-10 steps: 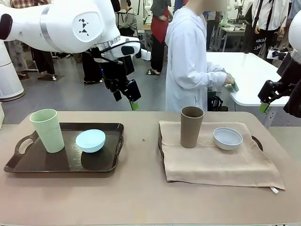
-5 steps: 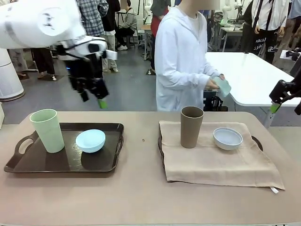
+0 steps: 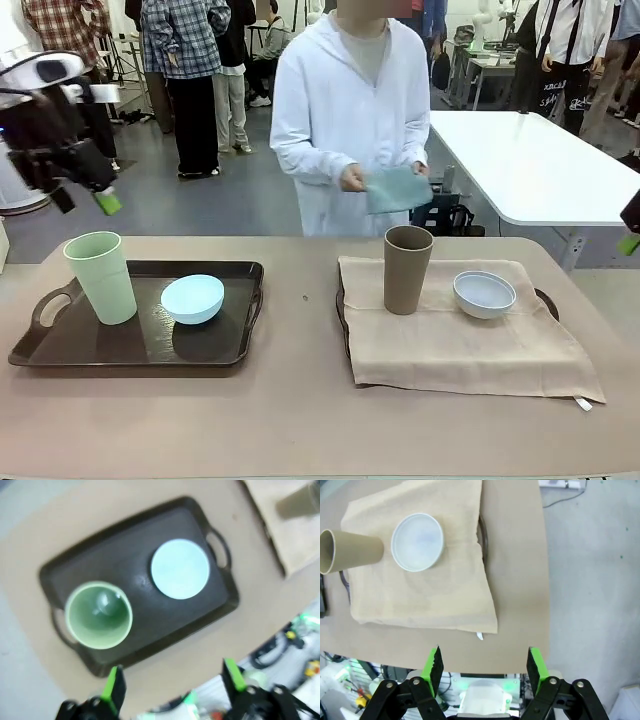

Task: Set up a tray with a mat and arrange the tableware.
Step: Pick up the Picnic Bowl and Reusable plastic cup from the Handle tray in front of the human's position and hold them in the air.

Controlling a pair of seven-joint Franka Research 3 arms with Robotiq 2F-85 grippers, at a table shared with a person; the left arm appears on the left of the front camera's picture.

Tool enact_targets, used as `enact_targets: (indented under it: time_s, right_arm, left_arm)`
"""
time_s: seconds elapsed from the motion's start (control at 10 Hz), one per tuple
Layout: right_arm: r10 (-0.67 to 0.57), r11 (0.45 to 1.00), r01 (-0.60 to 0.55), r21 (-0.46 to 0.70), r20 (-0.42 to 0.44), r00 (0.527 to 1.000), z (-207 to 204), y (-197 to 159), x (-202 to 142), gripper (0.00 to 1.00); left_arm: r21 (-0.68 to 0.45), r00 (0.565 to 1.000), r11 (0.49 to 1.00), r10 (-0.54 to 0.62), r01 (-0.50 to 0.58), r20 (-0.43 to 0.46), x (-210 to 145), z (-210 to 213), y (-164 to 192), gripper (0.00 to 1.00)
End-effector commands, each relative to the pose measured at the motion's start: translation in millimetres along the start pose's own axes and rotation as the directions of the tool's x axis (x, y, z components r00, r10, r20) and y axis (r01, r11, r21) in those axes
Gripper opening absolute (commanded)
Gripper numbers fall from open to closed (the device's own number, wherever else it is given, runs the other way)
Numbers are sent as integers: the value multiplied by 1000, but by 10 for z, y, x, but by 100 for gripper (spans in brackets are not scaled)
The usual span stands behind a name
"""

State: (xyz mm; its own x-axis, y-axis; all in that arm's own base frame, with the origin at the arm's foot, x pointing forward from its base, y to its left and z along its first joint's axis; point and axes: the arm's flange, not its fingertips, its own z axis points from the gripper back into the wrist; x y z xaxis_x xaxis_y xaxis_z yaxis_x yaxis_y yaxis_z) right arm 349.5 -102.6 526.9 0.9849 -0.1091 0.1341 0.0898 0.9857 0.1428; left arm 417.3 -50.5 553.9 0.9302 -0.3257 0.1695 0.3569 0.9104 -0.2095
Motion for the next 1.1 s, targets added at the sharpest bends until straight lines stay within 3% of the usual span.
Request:
enact_targets:
  time_s: [0.0,0.3,0.6,1.0]
  right_arm:
    - [-7,999,7,47,-7,1000,14,-140,-73,86]
    - [-69,957,70,280,-16,998,100,-576,-66,86]
    - [-186,841,180,510,-40,982,119,-1130,-69,86]
    - [-335,685,314,657,-99,937,-7,-1832,-246,86]
  left_arm:
    - [-79,996,996,56,-51,63,-341,4,288,100]
    - [-304,959,951,135,-56,249,-804,199,932,100]
    - [-572,891,820,270,-15,364,-1203,247,1677,100]
    - [-687,809,727,408,-8,423,-1654,322,2246,100]
